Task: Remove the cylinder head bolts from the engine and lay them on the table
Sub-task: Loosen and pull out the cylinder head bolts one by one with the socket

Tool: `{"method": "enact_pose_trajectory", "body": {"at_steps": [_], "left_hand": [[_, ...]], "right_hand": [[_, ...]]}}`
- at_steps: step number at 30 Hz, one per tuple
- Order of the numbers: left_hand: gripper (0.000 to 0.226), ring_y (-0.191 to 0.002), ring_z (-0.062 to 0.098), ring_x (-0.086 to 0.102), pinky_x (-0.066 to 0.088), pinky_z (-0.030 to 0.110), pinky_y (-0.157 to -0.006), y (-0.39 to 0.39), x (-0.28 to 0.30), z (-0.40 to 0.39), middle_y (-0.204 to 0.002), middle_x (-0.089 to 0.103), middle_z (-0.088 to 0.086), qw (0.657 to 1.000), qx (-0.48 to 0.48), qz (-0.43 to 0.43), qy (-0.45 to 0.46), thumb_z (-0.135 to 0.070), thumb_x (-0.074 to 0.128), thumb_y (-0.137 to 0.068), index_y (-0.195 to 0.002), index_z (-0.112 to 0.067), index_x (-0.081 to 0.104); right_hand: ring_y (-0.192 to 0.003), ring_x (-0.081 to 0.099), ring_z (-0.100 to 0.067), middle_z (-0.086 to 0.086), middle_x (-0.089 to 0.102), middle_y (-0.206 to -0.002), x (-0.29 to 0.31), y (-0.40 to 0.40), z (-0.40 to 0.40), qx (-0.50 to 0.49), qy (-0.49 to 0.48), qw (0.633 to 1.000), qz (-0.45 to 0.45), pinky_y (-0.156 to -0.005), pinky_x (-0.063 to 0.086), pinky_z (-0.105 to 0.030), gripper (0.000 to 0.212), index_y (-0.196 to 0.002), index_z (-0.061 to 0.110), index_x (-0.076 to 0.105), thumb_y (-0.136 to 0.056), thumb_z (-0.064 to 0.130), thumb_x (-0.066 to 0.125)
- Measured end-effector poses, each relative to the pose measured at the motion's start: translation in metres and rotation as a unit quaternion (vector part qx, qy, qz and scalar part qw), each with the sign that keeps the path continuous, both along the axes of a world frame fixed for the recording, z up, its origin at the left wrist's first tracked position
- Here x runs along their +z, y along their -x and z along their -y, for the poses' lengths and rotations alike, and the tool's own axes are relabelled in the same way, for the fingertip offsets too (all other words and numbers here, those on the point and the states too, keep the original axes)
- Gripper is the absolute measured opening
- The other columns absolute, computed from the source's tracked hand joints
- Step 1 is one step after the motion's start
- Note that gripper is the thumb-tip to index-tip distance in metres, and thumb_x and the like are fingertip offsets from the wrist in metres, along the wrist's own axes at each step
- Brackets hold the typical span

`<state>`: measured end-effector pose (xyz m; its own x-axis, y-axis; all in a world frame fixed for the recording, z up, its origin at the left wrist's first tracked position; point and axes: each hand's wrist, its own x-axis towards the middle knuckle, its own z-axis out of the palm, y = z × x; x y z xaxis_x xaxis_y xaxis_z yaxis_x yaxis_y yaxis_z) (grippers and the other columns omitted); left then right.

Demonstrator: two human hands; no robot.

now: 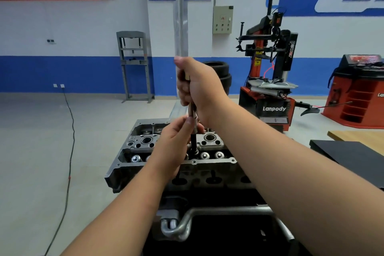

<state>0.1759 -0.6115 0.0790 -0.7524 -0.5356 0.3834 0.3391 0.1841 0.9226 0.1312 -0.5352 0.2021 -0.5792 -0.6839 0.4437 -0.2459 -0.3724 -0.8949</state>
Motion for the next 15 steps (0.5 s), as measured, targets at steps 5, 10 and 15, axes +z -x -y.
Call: {"method": "enact_pose_trajectory", "body": {"at_steps": [5, 10, 15], "left_hand": [[0.027, -0.058, 0.008, 0.048, 0.043, 0.026, -0.053, 0.008, -0.003, 0.001, -0.068, 0.063, -0.01, 0.996, 0.064, -0.037, -0.043, -0.038, 0.086, -0.076, -0.088, -0.024, 0.065], [0.047, -0.103, 0.011, 0.07, 0.047, 0.035, -0.097, -0.001, -0.002, 0.006, -0.099, 0.077, -0.01, 0.999, -0.025, -0.008, -0.04, -0.072, 0.059, -0.083, -0.104, -0.034, 0.075], [0.027, -0.095, 0.007, 0.071, 0.046, 0.043, -0.093, -0.003, 0.0, 0.005, -0.103, 0.077, -0.005, 0.999, -0.041, -0.002, -0.031, -0.053, 0.057, -0.096, -0.097, -0.037, 0.079]], "right_hand": [[-0.06, 0.036, -0.021, -0.008, 0.041, -0.066, -0.005, -0.013, 0.006, -0.1, 0.05, 0.994, -0.006, -0.061, 0.033, -0.041, 0.022, -0.079, 0.01, 0.053, -0.096, 0.023, 0.05], [-0.049, 0.021, -0.017, 0.003, 0.029, -0.051, 0.002, 0.003, -0.004, 0.056, -0.003, 0.998, 0.02, -0.05, 0.021, -0.032, 0.04, -0.063, 0.02, 0.042, -0.097, 0.038, 0.052], [-0.051, 0.031, -0.016, 0.001, 0.04, -0.057, 0.001, 0.002, -0.009, 0.038, -0.004, 0.998, 0.049, -0.053, 0.028, -0.031, 0.033, -0.069, 0.017, 0.048, -0.098, 0.031, 0.054]]}}
